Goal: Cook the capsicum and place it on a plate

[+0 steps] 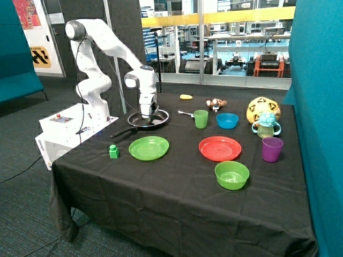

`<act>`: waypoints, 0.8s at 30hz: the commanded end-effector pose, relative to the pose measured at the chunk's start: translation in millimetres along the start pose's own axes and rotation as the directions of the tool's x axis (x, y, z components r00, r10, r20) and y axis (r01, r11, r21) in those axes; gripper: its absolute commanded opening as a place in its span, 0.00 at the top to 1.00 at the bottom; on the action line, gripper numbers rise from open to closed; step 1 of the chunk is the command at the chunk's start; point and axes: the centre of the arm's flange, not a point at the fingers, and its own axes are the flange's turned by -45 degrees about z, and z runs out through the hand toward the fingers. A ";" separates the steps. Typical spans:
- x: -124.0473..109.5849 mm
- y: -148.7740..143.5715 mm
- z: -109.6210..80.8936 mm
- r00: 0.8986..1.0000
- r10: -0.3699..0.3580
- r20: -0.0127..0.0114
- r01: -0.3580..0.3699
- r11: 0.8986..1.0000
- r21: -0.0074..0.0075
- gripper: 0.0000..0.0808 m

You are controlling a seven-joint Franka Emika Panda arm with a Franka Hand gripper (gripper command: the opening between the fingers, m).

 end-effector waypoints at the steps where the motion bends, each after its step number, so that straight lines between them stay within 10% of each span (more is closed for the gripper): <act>1: 1.4 -0.5 2.5 1.000 -0.013 -0.001 0.013 1.000 0.000 0.18; 24: 4.8 3.4 -0.1 1.000 -0.005 -0.001 0.005 1.000 0.000 0.00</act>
